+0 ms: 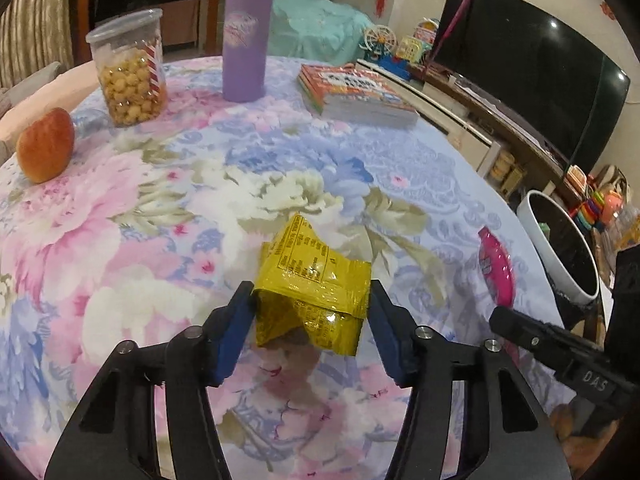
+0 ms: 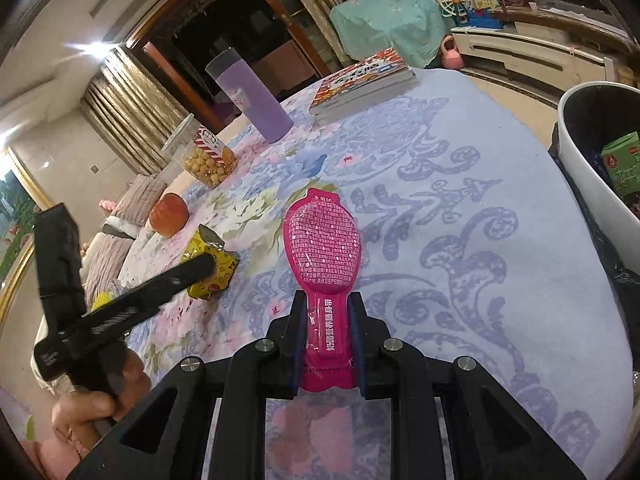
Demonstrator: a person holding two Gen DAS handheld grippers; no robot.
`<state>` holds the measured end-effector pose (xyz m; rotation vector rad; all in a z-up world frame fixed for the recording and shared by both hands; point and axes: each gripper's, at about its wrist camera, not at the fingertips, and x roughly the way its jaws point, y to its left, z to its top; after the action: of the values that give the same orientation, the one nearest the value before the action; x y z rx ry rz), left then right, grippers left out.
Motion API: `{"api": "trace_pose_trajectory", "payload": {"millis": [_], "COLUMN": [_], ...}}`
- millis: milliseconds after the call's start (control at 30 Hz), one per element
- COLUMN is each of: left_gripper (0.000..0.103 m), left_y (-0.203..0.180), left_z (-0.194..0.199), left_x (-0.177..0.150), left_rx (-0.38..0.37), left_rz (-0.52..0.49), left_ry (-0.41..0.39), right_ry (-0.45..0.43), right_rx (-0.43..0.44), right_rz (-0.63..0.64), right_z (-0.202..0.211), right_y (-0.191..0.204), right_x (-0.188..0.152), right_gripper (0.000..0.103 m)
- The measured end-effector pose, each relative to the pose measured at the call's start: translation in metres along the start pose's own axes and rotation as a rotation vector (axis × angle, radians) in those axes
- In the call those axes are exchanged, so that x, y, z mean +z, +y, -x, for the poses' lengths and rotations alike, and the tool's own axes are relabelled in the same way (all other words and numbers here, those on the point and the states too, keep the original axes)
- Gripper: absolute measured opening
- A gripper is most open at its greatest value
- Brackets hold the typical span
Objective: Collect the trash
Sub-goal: 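Grasp the yellow packet with the left tool while the right tool grasps the pink hairbrush, then carry the yellow packet and pink hairbrush over the bin with both tools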
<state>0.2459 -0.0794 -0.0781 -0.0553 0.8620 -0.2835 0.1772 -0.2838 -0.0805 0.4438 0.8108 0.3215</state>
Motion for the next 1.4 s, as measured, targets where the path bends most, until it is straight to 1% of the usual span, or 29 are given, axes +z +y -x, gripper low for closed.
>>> {"api": "trace_pose_trajectory", "payload": {"millis": [100,200,433,800,1100,1400], "left_gripper": [0.039,0.038,0.037,0.037,0.037,0.037], "left_y": [-0.001,-0.004,-0.028,-0.069,-0.100,-0.135], "left_z": [0.001,0.004,0.021,0.040,0.045,0.044], "left_x": [-0.004,-0.009,-0.022,-0.031,-0.038,-0.039], "left_rx": [-0.027,-0.042,-0.082,-0.091,-0.108,-0.135], "left_rz": [-0.003,-0.002,-0.042,-0.126,-0.178,-0.231], "left_ry": [0.007,0.010,0.008,0.001,0.004,0.009], "right_ry": [-0.005,-0.014,-0.047,-0.092,-0.130,-0.164], "right_rx": [0.002,0.001,0.003,-0.009,-0.019,-0.055], "right_rz": [-0.002,-0.003,-0.001,-0.015,-0.029,-0.054], "right_z": [0.002,0.006,0.023,0.054,0.080,0.102], "right_y": [0.000,0.000,-0.001,-0.012,-0.023,-0.039], "right_x": [-0.001,-0.001,0.000,-0.007,-0.013,-0.017], "right_gripper": [0.019,0.019,0.019,0.019,0.019,0.019]}}
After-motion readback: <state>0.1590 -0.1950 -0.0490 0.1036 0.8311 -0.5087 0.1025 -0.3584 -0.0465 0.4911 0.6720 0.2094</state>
